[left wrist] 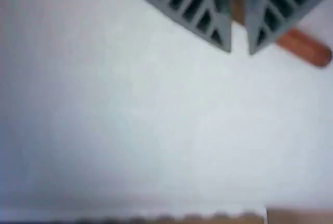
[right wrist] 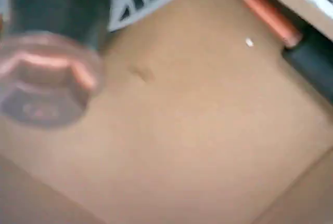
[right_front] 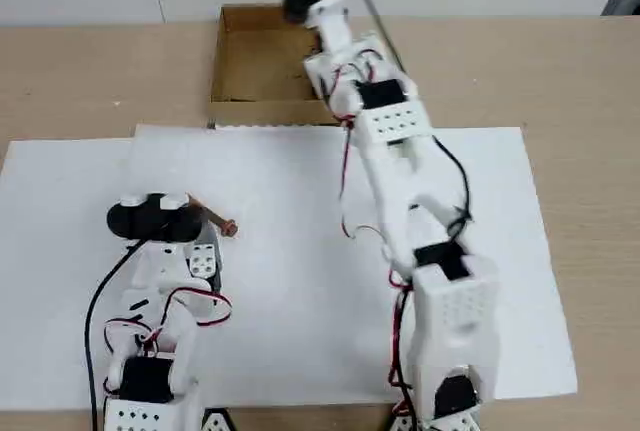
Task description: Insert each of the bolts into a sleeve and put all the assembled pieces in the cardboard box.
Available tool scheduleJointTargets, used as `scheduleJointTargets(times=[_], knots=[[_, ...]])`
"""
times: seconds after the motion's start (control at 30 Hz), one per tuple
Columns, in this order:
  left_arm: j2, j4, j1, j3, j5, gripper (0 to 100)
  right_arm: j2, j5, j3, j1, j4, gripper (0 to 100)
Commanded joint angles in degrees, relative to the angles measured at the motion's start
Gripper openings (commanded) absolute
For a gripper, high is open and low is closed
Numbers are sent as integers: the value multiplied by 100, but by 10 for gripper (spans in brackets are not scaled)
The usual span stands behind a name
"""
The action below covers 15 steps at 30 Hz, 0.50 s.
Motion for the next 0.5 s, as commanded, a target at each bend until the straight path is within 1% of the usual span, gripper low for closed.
scheduleJointTargets(times=[0.0,0.1,0.17,0.23,0.27,0.47], knots=[[-35,299,9,-22,-18,6,242,545,-738,-163,-462,4],[-35,378,0,-22,-18,6,514,1055,-765,-259,-822,15],[-44,352,0,-22,-18,6,629,1240,-765,-312,-963,71],[-44,352,18,-22,-18,6,699,1257,-765,-347,-989,139],[-44,352,18,-22,-18,6,716,1257,-765,-374,-980,156],[-44,352,18,-22,-18,6,752,1275,-765,-400,-989,133]])
